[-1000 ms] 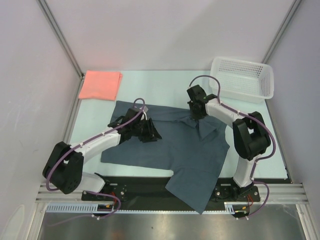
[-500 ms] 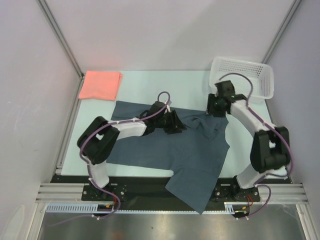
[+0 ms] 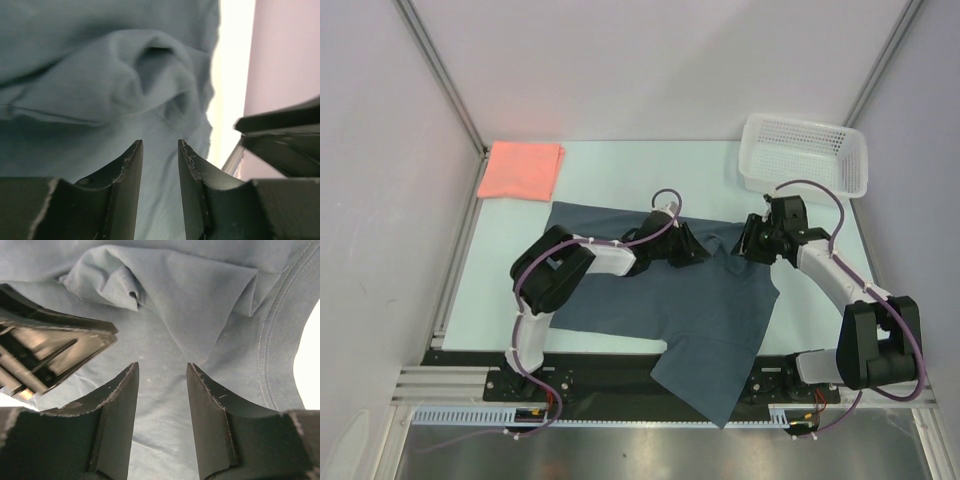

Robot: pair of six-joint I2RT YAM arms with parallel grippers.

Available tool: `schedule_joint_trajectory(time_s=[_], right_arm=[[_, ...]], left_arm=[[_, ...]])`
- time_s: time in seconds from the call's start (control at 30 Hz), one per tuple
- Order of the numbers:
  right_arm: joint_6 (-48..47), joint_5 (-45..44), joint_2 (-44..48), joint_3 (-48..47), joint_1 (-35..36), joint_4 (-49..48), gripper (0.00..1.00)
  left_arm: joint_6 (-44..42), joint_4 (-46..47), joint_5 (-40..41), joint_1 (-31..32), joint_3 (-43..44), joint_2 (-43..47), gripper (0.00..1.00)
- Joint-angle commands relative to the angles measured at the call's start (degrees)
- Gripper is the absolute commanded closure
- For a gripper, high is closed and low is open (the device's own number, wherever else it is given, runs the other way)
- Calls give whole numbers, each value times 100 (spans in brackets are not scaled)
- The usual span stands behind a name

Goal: Fold and stack the t-shirts
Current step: Fold the tshirt

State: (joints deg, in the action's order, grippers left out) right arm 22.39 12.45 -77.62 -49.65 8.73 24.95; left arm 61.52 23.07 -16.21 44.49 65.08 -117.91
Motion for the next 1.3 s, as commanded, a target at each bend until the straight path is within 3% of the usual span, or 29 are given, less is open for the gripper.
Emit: schedule_joint_trajectory(time_s=[0.0,0.23,0.63,0.8,1.03,1.27], right_arm=[[72,117,309,112,-99,-490,52],[72,398,274,166,-240,-500,52],[151,662,283,377,-495,-553,52],[283,767,213,482,-504,-587,52],[547,935,-253,588,-522,-816,52],[916,1041,-710,667,-548,-931,54]], left_arm=[[36,277,240,-2,154,-31,61],[-87,4,505,-11,251,-83,54],[-78,-733,794,-28,928,-444,55],[-52,-909,856,-11,857,-364,47],[-61,-962,812,-11,1094,-558,56],[-34,-927,689,-11,1103,-584,71]])
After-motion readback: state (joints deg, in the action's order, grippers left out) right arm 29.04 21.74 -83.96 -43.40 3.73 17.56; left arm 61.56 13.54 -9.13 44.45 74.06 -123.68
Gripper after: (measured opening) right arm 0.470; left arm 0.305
